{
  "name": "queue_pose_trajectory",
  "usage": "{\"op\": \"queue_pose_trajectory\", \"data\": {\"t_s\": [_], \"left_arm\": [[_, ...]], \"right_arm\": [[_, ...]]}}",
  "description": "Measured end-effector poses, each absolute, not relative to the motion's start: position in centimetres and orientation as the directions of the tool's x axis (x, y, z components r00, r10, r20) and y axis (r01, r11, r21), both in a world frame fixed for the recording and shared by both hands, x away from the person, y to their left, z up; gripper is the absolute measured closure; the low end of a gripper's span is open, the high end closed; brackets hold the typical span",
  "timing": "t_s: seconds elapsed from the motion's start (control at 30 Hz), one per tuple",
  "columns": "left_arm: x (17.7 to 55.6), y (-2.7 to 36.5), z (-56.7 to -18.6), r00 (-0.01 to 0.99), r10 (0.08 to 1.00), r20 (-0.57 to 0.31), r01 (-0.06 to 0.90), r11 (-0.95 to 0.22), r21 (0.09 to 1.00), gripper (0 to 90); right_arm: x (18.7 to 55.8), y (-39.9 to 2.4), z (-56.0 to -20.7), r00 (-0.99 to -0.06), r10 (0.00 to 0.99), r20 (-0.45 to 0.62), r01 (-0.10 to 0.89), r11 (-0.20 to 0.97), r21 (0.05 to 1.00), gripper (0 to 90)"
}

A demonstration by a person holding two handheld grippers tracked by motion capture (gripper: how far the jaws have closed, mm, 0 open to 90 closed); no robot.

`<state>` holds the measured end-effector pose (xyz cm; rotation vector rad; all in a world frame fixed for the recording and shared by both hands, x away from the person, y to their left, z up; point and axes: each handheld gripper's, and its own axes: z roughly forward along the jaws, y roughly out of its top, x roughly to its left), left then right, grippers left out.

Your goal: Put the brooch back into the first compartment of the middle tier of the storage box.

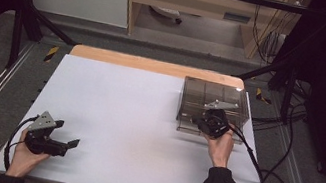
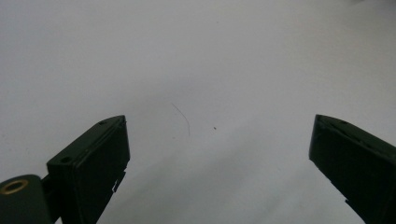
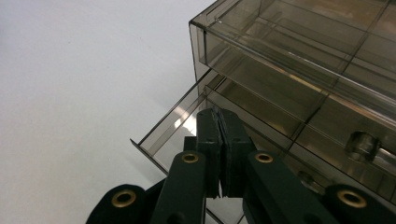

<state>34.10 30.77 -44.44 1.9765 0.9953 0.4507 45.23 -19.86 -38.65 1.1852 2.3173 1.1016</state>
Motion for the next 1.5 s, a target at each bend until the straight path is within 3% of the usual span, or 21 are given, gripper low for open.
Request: {"op": "queue_pose_trajectory", "data": {"t_s": [0.97,1.3,1.5], "left_arm": [[34.1,30.8,-44.5,0.618,0.784,-0.057,0.477,-0.316,0.82,5.0],[34.1,30.8,-44.4,0.618,0.784,-0.057,0.477,-0.316,0.82,4.9],[34.1,30.8,-44.4,0.618,0.784,-0.057,0.477,-0.317,0.82,5.0]], "right_arm": [[45.9,-18.8,-40.6,-0.601,0.796,0.068,0.584,0.379,0.718,87.4],[45.6,-19.2,-39.9,-0.593,0.803,0.058,0.569,0.367,0.736,81.2],[45.1,-19.5,-39.3,-0.599,0.798,0.061,0.551,0.355,0.755,71.5]]}}
